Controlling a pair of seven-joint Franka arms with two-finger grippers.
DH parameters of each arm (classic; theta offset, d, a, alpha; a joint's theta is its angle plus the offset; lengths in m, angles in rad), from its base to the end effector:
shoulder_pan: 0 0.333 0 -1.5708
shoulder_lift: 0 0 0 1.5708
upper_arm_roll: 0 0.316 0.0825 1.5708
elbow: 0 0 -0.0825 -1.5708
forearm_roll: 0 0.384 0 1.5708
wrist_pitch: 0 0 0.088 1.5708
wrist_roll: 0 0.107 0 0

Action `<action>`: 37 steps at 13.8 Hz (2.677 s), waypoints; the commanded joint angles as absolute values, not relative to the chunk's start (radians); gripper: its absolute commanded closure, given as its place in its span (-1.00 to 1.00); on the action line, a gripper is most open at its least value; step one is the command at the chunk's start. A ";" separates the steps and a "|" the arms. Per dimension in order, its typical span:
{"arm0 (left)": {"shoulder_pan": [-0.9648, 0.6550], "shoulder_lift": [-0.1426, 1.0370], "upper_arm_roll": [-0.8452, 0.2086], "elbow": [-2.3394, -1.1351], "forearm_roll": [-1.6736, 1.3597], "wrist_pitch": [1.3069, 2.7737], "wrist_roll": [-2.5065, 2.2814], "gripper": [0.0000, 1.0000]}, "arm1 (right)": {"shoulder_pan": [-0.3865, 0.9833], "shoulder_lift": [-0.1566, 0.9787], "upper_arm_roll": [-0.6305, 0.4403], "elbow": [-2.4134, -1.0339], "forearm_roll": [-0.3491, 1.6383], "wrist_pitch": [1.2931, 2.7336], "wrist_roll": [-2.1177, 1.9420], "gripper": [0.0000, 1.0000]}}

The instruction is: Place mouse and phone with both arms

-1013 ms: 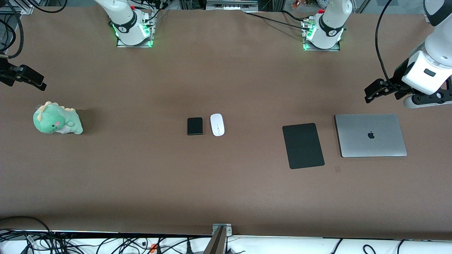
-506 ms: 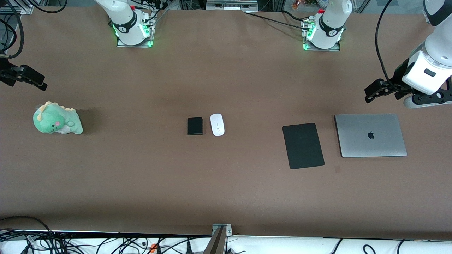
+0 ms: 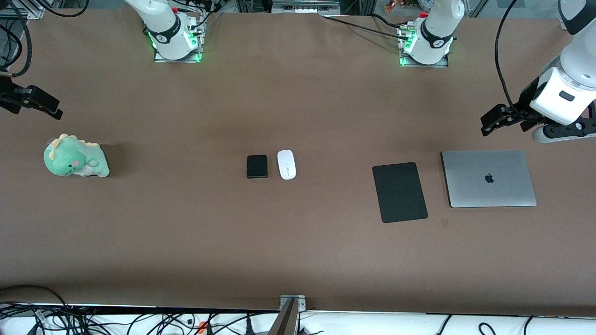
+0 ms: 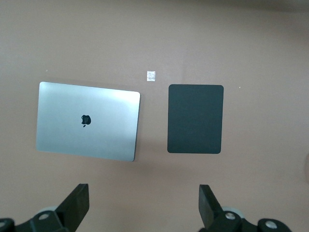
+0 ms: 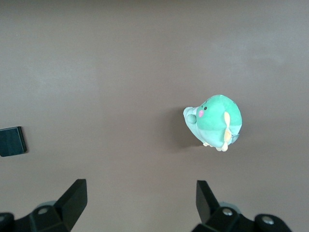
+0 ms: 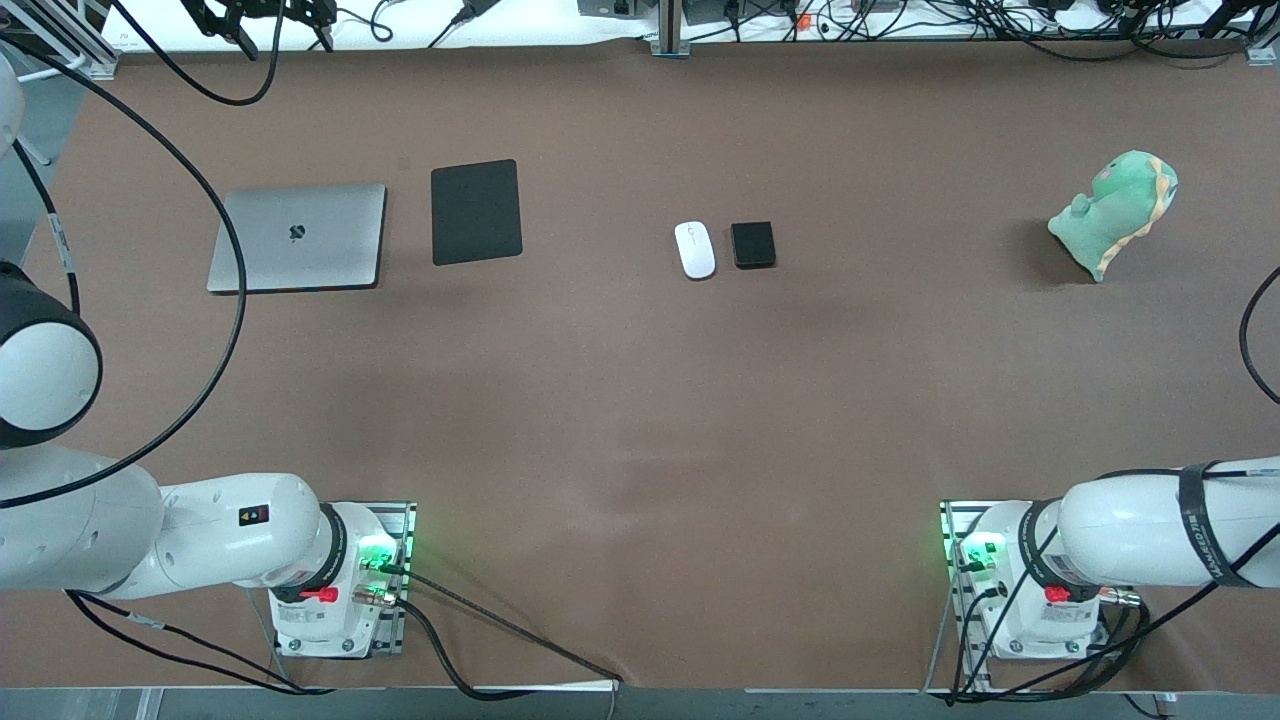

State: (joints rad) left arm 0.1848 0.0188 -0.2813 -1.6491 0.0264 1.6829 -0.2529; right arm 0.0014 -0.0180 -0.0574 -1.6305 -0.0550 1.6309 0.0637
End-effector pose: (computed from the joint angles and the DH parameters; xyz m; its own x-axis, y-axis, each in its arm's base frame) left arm 0.5658 -0.0508 0.5870 0.9880 0.1529 0.0205 0.1533 -0.9880 -0.0165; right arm 0.5527 -0.0369 0.6116 0.9930 -0.1160 0.0217 -0.1170 -0.9917 0.0526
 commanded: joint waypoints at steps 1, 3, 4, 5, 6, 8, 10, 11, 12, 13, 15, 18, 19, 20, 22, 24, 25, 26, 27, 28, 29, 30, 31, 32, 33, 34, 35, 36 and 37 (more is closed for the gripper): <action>0.196 0.031 -0.285 -1.617 0.005 1.660 -0.244 -1.00 | -0.003 -0.026 -0.054 -1.637 -0.038 1.623 0.049 -1.00; 0.195 0.031 -0.285 -1.617 0.005 1.660 -0.244 -1.00 | -0.003 -0.026 -0.054 -1.637 -0.038 1.623 0.049 -1.00; 0.196 0.031 -0.285 -1.617 0.005 1.660 -0.244 -1.00 | -0.003 -0.026 -0.054 -1.637 -0.038 1.623 0.049 -1.00; 0.196 0.031 -0.285 -1.617 0.005 1.660 -0.244 -1.00 | -0.003 -0.026 -0.054 -1.637 -0.038 1.623 0.049 -1.00; 0.196 0.031 -0.285 -1.617 0.005 1.660 -0.244 -1.00 | -0.003 -0.026 -0.054 -1.637 -0.038 1.623 0.049 -1.00; 0.196 0.031 -0.285 -1.617 0.005 1.660 -0.244 -1.00 | -0.003 -0.026 -0.054 -1.637 -0.038 1.623 0.049 -1.00; 0.196 0.031 -0.285 -1.617 0.005 1.660 -0.244 -1.00 | -0.003 -0.026 -0.054 -1.637 -0.038 1.623 0.049 -1.00; 0.196 0.031 -0.285 -1.617 0.005 1.660 -0.244 -1.00 | -0.003 -0.026 -0.054 -1.637 -0.038 1.623 0.049 -1.00; 0.196 0.031 -0.285 -1.617 0.005 1.661 -0.244 -1.00 | -0.003 -0.026 -0.054 -1.638 -0.038 1.623 0.049 -1.00; 0.196 0.031 -0.285 -1.617 0.005 1.660 -0.244 -1.00 | -0.003 -0.026 -0.054 -1.638 -0.038 1.623 0.049 -1.00; 0.196 0.031 -0.285 -1.617 0.005 1.661 -0.244 -1.00 | -0.003 -0.026 -0.054 -1.638 -0.038 1.621 0.049 -1.00; 0.196 0.031 -0.285 -1.617 0.005 1.661 -0.244 -1.00 | -0.003 -0.026 -0.054 -1.638 -0.038 1.617 0.049 -1.00; 0.196 0.031 -0.285 -1.617 0.005 1.661 -0.244 -1.00 | -0.003 -0.026 -0.054 -1.638 -0.038 1.615 0.049 -1.00; 0.196 0.031 -0.285 -1.617 0.005 1.661 -0.244 -1.00 | -0.003 -0.026 -0.054 -1.638 -0.038 1.615 0.049 -1.00; 0.195 0.031 -0.285 -1.617 0.006 1.661 -0.242 -1.00 | -0.003 -0.026 -0.054 -1.638 -0.038 1.615 0.049 -1.00; 0.181 0.031 -0.291 -1.615 0.008 1.660 -0.241 -1.00 | -0.002 -0.026 -0.054 -1.638 -0.038 1.612 0.051 -1.00; 0.166 0.031 -0.308 -1.608 0.008 1.660 -0.241 -1.00 | -0.002 -0.026 -0.054 -1.638 -0.038 1.605 0.049 -1.00; 0.160 0.029 -0.339 -1.595 0.015 1.660 -0.245 -1.00 | -0.002 -0.026 -0.052 -1.638 -0.038 1.602 0.049 -1.00; 0.160 0.031 -0.359 -1.589 0.017 1.661 -0.244 -1.00 | -0.002 -0.026 -0.052 -1.638 -0.038 1.600 0.049 -1.00; 0.155 0.035 -0.362 -1.588 0.012 1.661 -0.236 -1.00 | -0.002 -0.026 -0.052 -1.638 -0.038 1.600 0.049 -1.00; 0.153 0.055 -0.362 -1.588 0.009 1.660 -0.236 -1.00 | 0.002 -0.026 -0.052 -1.638 -0.038 1.589 0.049 -1.00; 0.149 0.060 -0.362 -1.589 0.008 1.660 -0.236 -1.00 | 0.005 -0.026 -0.052 -1.637 -0.038 1.566 0.049 -1.00; 0.132 0.072 -0.364 -1.591 0.012 1.657 -0.239 -1.00 | 0.011 -0.026 -0.052 -1.635 -0.038 1.545 0.049 -1.00; 0.129 0.086 -0.364 -1.592 0.012 1.643 -0.239 -1.00 | 0.014 -0.026 -0.052 -1.634 -0.038 1.523 0.052 -1.00; 0.124 0.107 -0.364 -1.594 0.018 1.599 -0.236 -1.00 | 0.015 -0.026 -0.052 -1.634 -0.038 1.504 0.052 -1.00; 0.123 0.120 -0.364 -1.592 0.018 1.554 -0.232 -1.00 | 0.015 -0.025 -0.052 -1.634 -0.035 1.490 0.052 -1.00; 0.118 0.124 -0.365 -1.592 0.006 1.534 -0.233 -1.00 | 0.017 -0.022 -0.052 -1.635 -0.032 1.480 0.054 -1.00; 0.106 0.133 -0.376 -1.595 -0.009 1.536 -0.253 -1.00 | 0.017 -0.015 -0.052 -1.635 -0.019 1.480 0.051 -1.00; 0.083 0.153 -0.386 -1.597 -0.026 1.555 -0.305 -1.00 | 0.017 -0.011 -0.052 -1.637 -0.012 1.480 0.049 -1.00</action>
State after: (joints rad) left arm 0.1159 0.1220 -0.3702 -1.6247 0.0073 1.5696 -0.2586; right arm 0.0164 -0.0160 -0.0516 -1.6356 -0.0377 1.4952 0.0629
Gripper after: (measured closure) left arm 0.000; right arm 0.000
